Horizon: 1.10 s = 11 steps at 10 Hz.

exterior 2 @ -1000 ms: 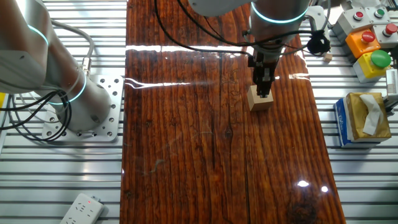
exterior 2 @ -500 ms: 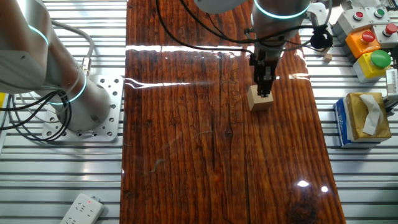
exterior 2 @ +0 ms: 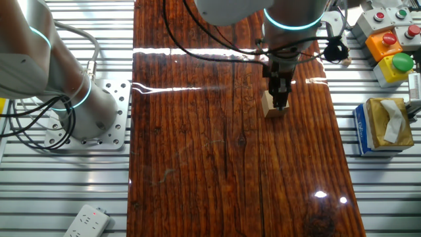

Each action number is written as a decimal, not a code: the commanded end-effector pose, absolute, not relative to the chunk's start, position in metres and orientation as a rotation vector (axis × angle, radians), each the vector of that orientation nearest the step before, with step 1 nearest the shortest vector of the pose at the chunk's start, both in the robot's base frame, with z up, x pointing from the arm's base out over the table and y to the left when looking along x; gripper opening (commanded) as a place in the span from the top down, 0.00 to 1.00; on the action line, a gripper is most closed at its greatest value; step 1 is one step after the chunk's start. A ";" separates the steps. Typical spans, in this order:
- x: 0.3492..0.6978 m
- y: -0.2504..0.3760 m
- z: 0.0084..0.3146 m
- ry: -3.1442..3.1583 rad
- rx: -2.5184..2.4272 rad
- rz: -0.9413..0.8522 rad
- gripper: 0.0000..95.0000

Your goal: Pick up the small block on the left and move it to the right

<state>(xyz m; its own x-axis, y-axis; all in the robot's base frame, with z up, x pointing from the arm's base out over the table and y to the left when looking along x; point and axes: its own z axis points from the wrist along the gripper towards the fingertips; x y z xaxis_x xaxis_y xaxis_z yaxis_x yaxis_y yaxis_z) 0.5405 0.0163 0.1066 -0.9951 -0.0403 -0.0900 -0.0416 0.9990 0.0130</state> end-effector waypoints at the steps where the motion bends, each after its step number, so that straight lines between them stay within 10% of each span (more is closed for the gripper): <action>1: 0.559 0.026 0.104 3.085 -0.031 0.059 0.20; 8: 0.570 0.037 0.084 3.078 -0.073 0.040 0.20; 9: 0.569 0.037 0.081 3.069 -0.060 0.049 0.40; 11: 0.567 0.035 0.075 3.049 -0.055 0.055 0.40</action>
<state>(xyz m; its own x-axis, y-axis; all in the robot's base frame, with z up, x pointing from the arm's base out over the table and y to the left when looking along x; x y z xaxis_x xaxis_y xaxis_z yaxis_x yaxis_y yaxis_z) 0.5685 0.0348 0.0718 -0.9947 -0.0343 -0.0973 -0.0381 0.9986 0.0374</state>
